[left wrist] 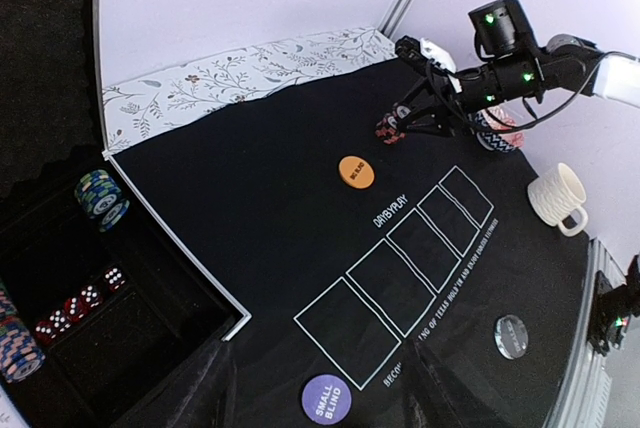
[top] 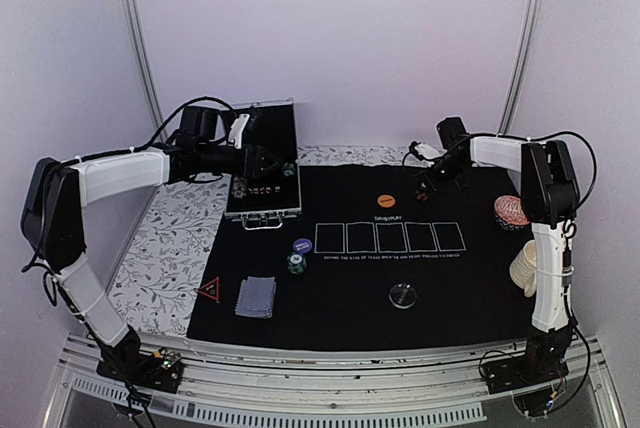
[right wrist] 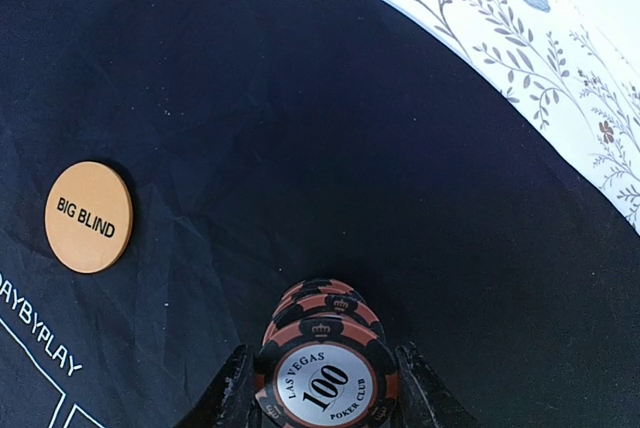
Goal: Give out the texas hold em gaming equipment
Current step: Place the poker chips pile on the poker chips pile.
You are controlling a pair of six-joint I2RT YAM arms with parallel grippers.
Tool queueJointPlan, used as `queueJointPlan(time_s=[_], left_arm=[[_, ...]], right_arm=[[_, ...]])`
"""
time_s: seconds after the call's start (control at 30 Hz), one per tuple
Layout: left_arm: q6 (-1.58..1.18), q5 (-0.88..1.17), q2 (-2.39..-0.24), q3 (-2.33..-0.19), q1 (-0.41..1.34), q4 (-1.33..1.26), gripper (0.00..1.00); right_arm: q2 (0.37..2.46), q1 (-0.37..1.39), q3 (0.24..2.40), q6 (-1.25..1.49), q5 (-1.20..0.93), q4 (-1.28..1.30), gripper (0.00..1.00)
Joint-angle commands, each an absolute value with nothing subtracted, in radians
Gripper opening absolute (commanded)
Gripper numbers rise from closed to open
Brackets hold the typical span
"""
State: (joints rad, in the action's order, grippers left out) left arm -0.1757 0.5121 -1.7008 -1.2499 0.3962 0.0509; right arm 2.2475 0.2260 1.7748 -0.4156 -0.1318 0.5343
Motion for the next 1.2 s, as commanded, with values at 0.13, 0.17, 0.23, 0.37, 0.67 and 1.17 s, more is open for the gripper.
queueJointPlan(time_s=[0.13,0.17,0.23,0.37,0.67,1.17], left_arm=[[-0.156,0.529,-1.686,-1.256,0.39,0.073,0.58],[-0.155,0.529,-1.686,-1.256,0.39,0.074,0.58],[-0.153,0.531,-1.685,-1.256,0.39,0.074,0.58],[-0.152,0.534,-1.684,-1.258,0.39,0.077,0.58],[-0.149,0.538,-1.681,-1.258,0.39,0.076,0.58],[-0.154,0.529,-1.609,-1.219,0.395,0.053,0.58]], right_arm=[[2.293,0.22,1.807,-0.428,-0.115,0.54,0.27],[2.295,0.219,1.807,-0.427,-0.116,0.54,0.27],[2.296,0.219,1.807,-0.425,-0.118,0.539,0.29],[2.297,0.219,1.809,-0.423,-0.119,0.54,0.32],[2.291,0.22,1.813,-0.423,-0.12,0.54,0.53],[2.148,0.233,1.827,-0.414,-0.123,0.497,0.99]])
